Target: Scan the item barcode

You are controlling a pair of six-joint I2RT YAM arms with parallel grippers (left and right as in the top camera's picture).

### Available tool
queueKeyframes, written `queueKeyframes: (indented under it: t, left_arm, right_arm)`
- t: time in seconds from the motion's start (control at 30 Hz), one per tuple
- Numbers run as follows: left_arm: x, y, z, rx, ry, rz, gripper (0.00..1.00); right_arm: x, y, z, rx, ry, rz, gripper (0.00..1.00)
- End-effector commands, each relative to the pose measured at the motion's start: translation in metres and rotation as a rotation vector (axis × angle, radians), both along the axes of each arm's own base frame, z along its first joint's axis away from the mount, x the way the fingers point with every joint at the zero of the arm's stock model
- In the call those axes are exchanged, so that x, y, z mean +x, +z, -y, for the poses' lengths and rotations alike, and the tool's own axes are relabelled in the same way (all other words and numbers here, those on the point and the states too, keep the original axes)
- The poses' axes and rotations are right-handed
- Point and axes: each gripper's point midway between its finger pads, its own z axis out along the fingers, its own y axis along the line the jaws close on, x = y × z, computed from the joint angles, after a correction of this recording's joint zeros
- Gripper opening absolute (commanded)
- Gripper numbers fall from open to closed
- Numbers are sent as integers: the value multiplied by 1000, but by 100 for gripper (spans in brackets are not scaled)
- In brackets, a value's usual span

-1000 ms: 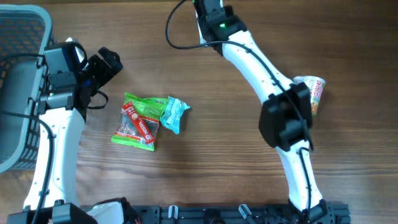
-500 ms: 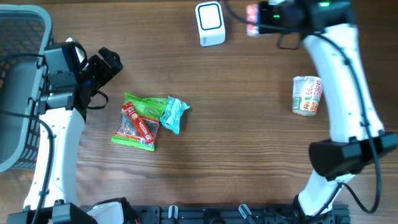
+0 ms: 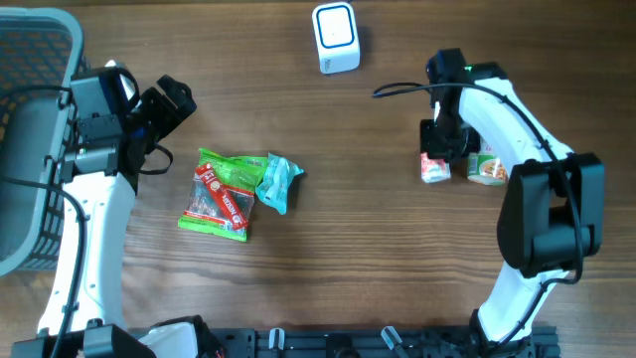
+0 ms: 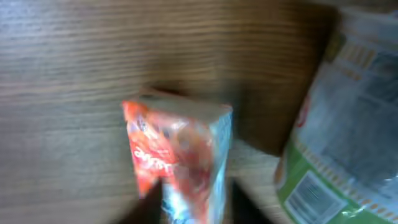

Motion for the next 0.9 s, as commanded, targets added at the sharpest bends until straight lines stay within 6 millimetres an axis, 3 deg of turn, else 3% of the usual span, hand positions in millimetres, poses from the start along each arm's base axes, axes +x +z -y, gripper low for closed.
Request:
queueKeyframes:
  t: [0.0, 0.07, 0.13, 0.23, 0.3, 0.4, 0.47, 0.5, 0.53, 0.57, 0.63, 0.7, 0.73, 0.8, 0.87]
  left_arm:
    - [0, 3, 0, 2, -4, 9, 100]
    - [0, 3, 0, 2, -5, 9, 100]
    - [0, 3, 0, 2, -5, 9, 100]
    - [0, 3, 0, 2, -5, 9, 100]
    - [0, 3, 0, 2, -5, 9, 100]
    - [0, 3, 0, 2, -5, 9, 100]
    - [0, 3, 0, 2, -5, 9, 100]
    - [0, 3, 0, 2, -4, 9, 100]
    - [0, 3, 0, 2, -4, 9, 100]
    - [0, 3, 0, 2, -4, 9, 100]
    - [0, 3, 0, 2, -5, 9, 100]
    - [0, 3, 0, 2, -4, 9, 100]
    - [0, 3, 0, 2, -5, 9, 100]
    - [0, 3, 0, 2, -4, 9, 100]
    - [0, 3, 0, 2, -5, 9, 100]
  right_arm:
    - [15, 17, 7, -48, -17, 69, 82]
    - [30, 40, 4, -36, -18, 134, 87]
    - [39, 81, -12, 52, 37, 183, 89]
    - [31, 113, -80, 393, 190, 201, 92]
    - [18, 117, -122, 539, 246, 172, 92]
    - [0, 104, -174, 585, 240, 133, 100]
    - [-18, 93, -206, 613, 269, 100, 100]
    - [-32, 82, -227, 622, 306, 84, 88]
    - [-43, 72, -245, 624, 325, 81, 66]
    - [-50, 62, -257, 613, 321, 90, 61]
    - [-58, 38, -273, 570, 260, 133, 60]
    - [-68, 23, -302, 634, 231, 179, 49]
    - [-68, 16, -312, 651, 210, 221, 48]
    - [-68, 4, -315, 633, 126, 271, 46]
    - [-69, -1, -320, 653, 115, 303, 38]
